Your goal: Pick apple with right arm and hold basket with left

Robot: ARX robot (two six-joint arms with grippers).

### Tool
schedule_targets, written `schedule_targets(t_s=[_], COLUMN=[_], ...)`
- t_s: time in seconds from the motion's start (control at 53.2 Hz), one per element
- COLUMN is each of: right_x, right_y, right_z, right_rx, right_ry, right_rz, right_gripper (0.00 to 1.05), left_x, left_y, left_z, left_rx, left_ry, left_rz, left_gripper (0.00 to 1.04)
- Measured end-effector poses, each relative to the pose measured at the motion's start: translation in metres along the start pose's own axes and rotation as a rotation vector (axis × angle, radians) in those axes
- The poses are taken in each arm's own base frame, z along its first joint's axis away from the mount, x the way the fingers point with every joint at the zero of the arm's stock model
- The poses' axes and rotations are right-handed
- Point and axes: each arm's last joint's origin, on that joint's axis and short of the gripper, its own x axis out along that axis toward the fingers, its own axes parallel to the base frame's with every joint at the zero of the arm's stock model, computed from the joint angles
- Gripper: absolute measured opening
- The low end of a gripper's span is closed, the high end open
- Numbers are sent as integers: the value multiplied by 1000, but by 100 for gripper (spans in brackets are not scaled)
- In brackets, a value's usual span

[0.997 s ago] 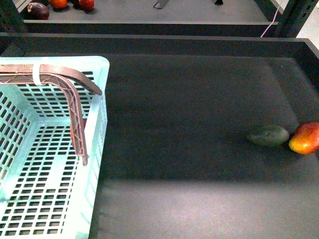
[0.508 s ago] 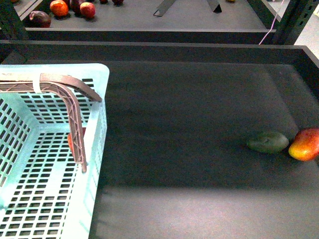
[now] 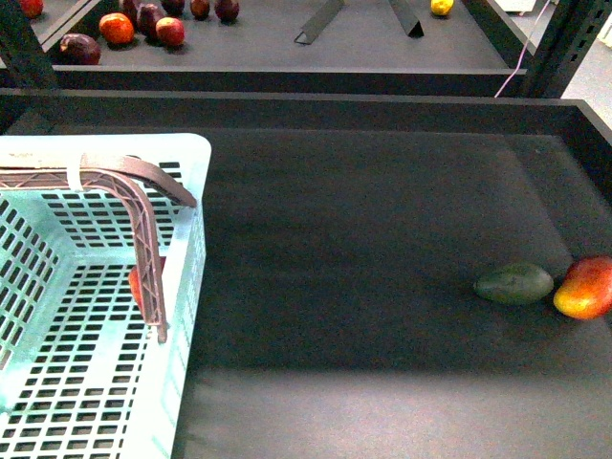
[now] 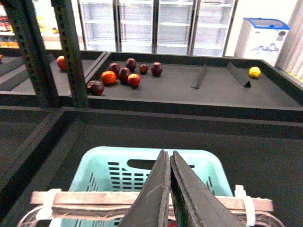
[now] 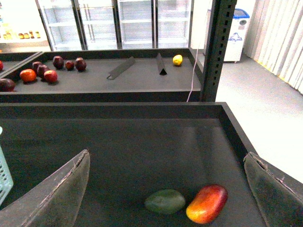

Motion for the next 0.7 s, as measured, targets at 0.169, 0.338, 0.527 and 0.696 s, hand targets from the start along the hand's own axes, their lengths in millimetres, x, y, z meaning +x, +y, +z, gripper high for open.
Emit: schedule_targets(t_s=[0.169, 0.338, 0.527, 0.696], right_x=[0, 0, 0, 0], right_y=[0, 0, 0, 0], right_z=[0, 0, 0, 0], right_rx=[0, 0, 0, 0], right_ry=[0, 0, 0, 0], right_rz=[0, 0, 0, 0], right_gripper=[96, 96, 96, 96], left_x=[-15, -25, -33, -40], left_y=[3, 3, 3, 3], left_z=[-6, -10, -19, -16], left_rx=[8, 9, 11, 12], left_ry=[1, 1, -1, -13], left_rz=[10, 10, 11, 10], left_gripper=[3, 3, 3, 3])
